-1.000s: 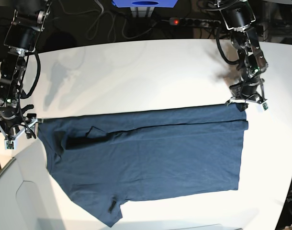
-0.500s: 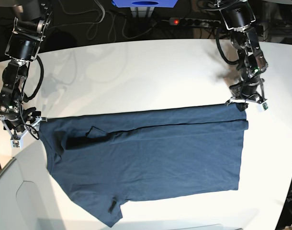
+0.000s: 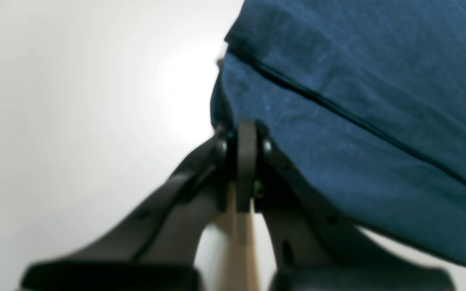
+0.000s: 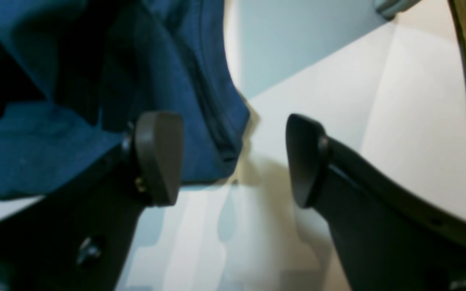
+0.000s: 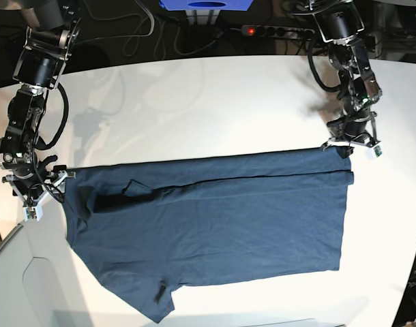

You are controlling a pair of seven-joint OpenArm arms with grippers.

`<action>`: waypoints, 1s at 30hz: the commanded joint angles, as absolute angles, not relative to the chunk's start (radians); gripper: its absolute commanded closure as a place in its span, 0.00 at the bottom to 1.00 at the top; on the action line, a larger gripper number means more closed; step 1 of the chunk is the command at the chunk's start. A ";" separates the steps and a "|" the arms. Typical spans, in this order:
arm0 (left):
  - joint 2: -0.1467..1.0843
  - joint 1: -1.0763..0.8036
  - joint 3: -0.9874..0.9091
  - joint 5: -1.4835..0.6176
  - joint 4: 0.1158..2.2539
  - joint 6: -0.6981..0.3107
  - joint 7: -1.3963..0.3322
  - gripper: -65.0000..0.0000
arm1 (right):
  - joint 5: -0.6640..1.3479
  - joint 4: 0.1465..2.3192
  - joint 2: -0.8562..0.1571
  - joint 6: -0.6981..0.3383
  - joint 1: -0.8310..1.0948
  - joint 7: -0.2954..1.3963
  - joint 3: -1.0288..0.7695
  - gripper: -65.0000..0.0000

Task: Fold the T-shirt properly
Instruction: 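Regrasp the folded edge with the right gripper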

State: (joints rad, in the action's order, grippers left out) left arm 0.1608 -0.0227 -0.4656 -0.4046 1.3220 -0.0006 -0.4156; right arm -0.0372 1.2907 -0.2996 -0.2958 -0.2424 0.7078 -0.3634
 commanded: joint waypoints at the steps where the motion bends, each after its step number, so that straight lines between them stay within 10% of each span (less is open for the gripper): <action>1: 0.171 -0.019 -0.469 -0.406 1.333 0.001 -0.415 1.00 | -0.033 1.294 -0.317 -0.315 -0.260 0.693 -0.366 0.41; 20: 0.173 -0.022 -0.467 -0.404 1.333 0.001 -0.415 1.00 | -0.033 1.061 -0.317 -0.315 -0.263 0.550 -0.361 0.43; 30: 0.173 -0.022 -0.467 -0.404 1.333 0.001 -0.415 1.00 | -0.033 1.061 -0.317 -0.315 -0.259 0.559 -0.361 0.92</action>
